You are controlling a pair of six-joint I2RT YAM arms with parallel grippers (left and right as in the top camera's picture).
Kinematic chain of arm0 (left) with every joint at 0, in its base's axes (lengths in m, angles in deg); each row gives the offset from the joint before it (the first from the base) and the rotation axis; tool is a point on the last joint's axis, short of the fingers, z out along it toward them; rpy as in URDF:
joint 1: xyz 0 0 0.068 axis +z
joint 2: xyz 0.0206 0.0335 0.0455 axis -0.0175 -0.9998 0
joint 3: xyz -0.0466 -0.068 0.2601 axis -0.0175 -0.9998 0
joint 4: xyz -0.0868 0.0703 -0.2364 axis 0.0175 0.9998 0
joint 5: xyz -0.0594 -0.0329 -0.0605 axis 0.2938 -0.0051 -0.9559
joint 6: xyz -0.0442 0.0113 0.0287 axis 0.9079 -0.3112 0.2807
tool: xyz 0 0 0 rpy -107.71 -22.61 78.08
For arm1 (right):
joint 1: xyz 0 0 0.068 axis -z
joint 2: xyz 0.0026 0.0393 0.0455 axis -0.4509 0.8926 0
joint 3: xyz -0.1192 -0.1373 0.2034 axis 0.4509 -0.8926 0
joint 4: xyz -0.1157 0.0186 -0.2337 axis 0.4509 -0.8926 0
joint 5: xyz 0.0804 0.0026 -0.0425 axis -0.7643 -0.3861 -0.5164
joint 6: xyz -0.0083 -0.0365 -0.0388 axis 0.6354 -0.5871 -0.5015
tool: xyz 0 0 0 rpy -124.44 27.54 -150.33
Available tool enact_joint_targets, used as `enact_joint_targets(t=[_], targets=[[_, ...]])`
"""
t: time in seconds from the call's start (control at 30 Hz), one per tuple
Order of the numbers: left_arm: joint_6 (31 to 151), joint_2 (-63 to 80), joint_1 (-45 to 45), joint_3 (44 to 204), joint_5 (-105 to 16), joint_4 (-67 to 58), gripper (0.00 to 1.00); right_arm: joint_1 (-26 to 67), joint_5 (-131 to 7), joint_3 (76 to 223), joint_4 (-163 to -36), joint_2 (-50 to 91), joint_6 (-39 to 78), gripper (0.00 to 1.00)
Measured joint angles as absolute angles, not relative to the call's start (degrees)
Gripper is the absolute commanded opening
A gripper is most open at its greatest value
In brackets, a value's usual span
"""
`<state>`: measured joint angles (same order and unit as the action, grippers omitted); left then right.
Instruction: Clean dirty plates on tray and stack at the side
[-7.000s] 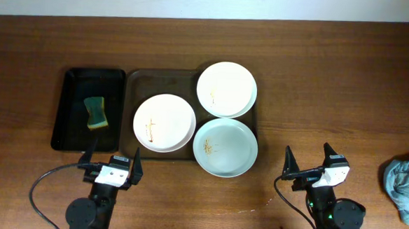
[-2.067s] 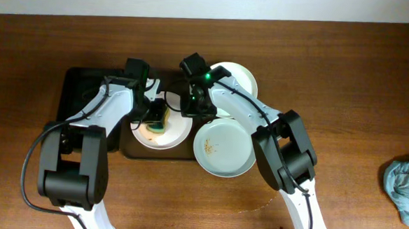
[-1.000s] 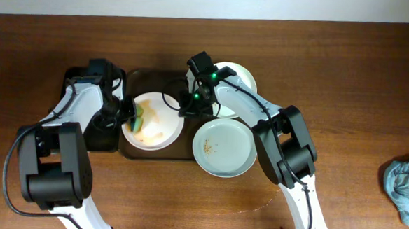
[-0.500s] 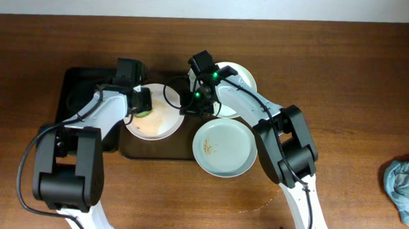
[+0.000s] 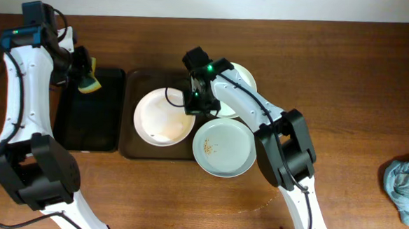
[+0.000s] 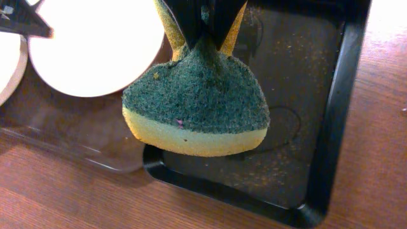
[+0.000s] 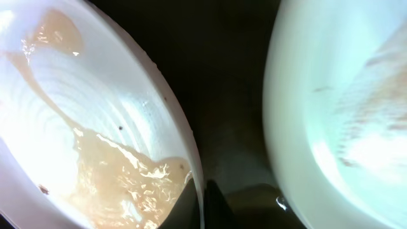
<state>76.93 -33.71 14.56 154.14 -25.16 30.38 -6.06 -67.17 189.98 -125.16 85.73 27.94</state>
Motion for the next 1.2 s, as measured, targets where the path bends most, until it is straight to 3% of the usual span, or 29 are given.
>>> enact_joint_targets(t=[0.17, 0.4, 0.53, 0.9, 0.97, 1.07, 1.2], targets=[[76.9, -33.7, 15.0, 148.1, -25.1, 27.4, 0.01, -11.3, -37.8, 205.6, -137.4, 82.6, 26.8, 0.04], [77.0, -33.8, 15.1, 127.2, -18.5, 8.5, 0.01, -24.9, 9.5, 207.6, -138.0, 82.5, 26.6, 0.04], [77.5, -33.8, 15.1, 122.9, -16.0, 5.4, 0.00, -25.9, 16.8, 207.6, -137.6, 82.5, 26.9, 0.04], [78.7, -33.8, 15.1, 120.9, -14.8, 2.0, 0.01, -25.9, 7.9, 207.6, -137.4, 82.5, 32.4, 0.04], [78.2, -33.8, 15.4, 121.8, -19.8, 5.6, 0.01, -24.1, -6.5, 207.7, -137.3, 82.4, 33.0, 0.04], [75.7, -32.0, 14.9, 127.2, -28.5, 8.9, 0.01, -12.5, -35.3, 207.4, -136.5, 82.4, 33.5, 0.04], [73.9, -24.7, 10.6, 130.3, -32.7, 8.4, 0.01, -7.1, -48.7, 200.7, -130.5, 82.2, 34.0, 0.04]])
